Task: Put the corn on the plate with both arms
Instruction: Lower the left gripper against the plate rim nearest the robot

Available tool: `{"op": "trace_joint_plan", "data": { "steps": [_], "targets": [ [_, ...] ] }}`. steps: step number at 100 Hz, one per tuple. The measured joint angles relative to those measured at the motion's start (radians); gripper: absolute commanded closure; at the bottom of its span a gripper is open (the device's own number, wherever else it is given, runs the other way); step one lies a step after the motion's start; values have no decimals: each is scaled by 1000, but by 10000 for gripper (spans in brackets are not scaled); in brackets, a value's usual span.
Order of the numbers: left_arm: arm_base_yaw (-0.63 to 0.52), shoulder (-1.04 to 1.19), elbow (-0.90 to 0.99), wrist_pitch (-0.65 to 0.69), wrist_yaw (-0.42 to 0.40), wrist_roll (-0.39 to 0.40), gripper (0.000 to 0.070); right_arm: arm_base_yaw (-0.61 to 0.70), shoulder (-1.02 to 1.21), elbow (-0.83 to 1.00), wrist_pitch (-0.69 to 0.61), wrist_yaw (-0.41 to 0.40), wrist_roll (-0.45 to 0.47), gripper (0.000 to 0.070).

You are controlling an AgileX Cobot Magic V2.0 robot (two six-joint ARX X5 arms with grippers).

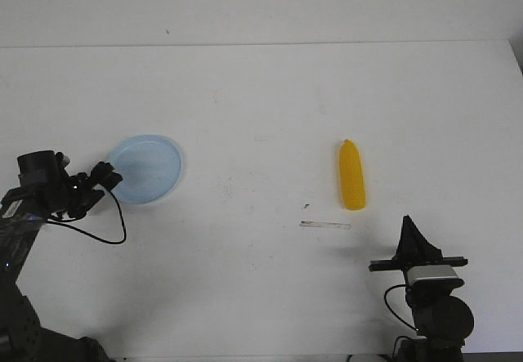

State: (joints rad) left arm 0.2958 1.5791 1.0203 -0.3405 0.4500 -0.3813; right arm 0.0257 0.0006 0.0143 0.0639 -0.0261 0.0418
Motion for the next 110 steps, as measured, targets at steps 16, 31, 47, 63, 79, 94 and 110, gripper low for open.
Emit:
{"op": "trace_joint_plan", "data": {
  "steps": [16,31,47,63,79,94,110],
  "targets": [
    [-14,12,0,0,1,-6,300,0,0,0,0,0,0,692],
    [-17,31,2,0,24,-26,355,0,0,0,0,0,0,691],
    [-25,45,5,2,27,-34,420,0,0,0,0,0,0,691],
    [-28,47,5,2,27,-42,453,0,0,0,0,0,0,692],
    [-31,52,5,0,27,-52,576,0,0,0,0,0,0,692],
    [-31,53,5,-3,27,-61,696,0,0,0,0,0,0,692],
    [-31,53,5,-3,25,-79,700,0,0,0,0,0,0,692]
  ]
}}
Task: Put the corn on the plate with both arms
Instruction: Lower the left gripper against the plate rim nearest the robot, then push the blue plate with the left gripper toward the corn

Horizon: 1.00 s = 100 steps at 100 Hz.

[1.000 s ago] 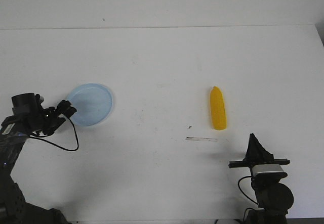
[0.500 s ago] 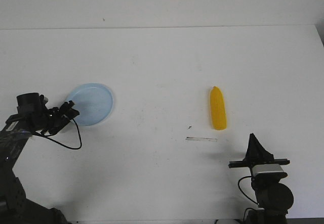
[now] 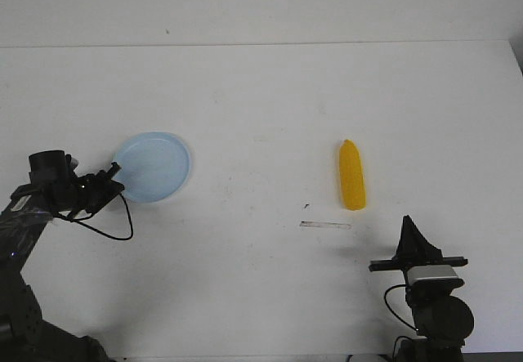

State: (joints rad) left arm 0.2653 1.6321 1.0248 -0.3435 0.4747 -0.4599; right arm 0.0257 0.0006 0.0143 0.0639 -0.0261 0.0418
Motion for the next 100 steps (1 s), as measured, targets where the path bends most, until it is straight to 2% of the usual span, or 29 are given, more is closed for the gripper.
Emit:
{"op": "trace_joint_plan", "data": {
  "steps": [20,50,63,85,100],
  "targets": [
    [-2,-13,0,-1,-2,-3,700,0,0,0,0,0,0,692],
    [-48,-151,0,-9,-1,-43,699,0,0,0,0,0,0,692],
    [-129,-162,0,-35,-2,-53,699,0,0,0,0,0,0,692],
    [-340,-169,0,-17,-3,-82,699,0,0,0,0,0,0,692],
    [-457,-160,0,5,-54,-127,699,0,0,0,0,0,0,692]
  ]
}}
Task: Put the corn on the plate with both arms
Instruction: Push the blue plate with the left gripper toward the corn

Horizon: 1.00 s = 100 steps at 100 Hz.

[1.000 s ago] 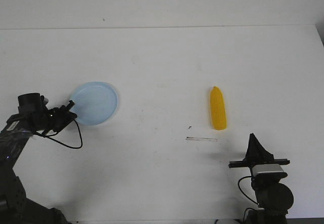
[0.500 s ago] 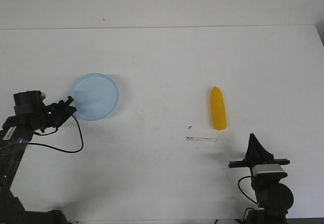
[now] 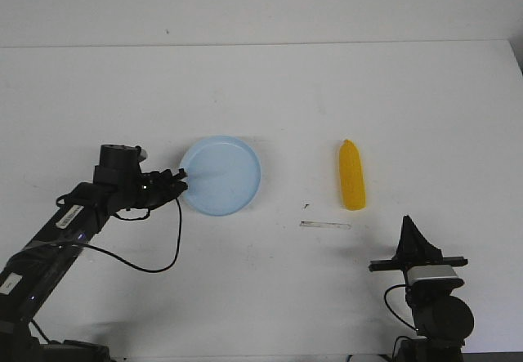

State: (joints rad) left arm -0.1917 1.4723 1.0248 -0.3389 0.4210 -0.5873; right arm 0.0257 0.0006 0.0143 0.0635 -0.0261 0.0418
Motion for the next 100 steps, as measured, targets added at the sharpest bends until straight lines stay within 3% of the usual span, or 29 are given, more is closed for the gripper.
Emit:
{"op": "trace_joint_plan", "data": {
  "steps": [12,41,87,100],
  "targets": [
    [-56,36,0,29,-50,-42,699,0,0,0,0,0,0,692],
    [-162,112,0,103,-51,-120,699,0,0,0,0,0,0,692],
    [-217,175,0,148,-52,-183,694,0,0,0,0,0,0,691],
    [-217,175,0,151,-60,-194,609,0,0,0,0,0,0,692]
  ]
}}
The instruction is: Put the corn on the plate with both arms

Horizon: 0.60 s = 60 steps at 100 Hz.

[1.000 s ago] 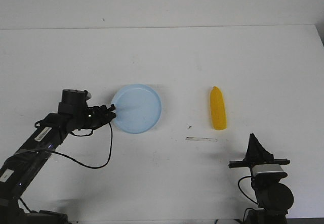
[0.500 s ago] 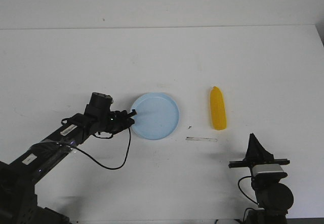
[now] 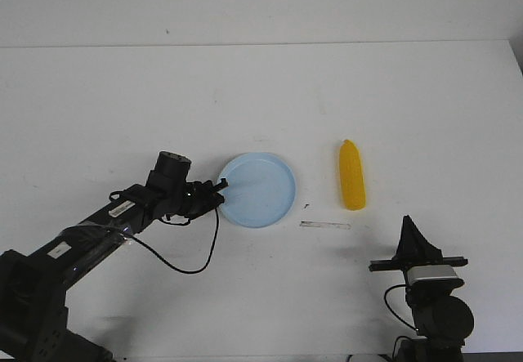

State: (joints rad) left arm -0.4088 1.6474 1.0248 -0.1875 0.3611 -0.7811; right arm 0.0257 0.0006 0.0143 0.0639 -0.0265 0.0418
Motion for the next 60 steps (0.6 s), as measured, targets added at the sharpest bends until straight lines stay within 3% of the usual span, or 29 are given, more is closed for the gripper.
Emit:
{"op": "trace_joint_plan", "data": {
  "steps": [16,27,60],
  "targets": [
    [0,0,0,1,-5,-8,596,0,0,0,0,0,0,692],
    [0,0,0,1,-5,-15,485,0,0,0,0,0,0,692],
    [0,-42,0,-8,-7,-14,485,0,0,0,0,0,0,692]
  ]
}}
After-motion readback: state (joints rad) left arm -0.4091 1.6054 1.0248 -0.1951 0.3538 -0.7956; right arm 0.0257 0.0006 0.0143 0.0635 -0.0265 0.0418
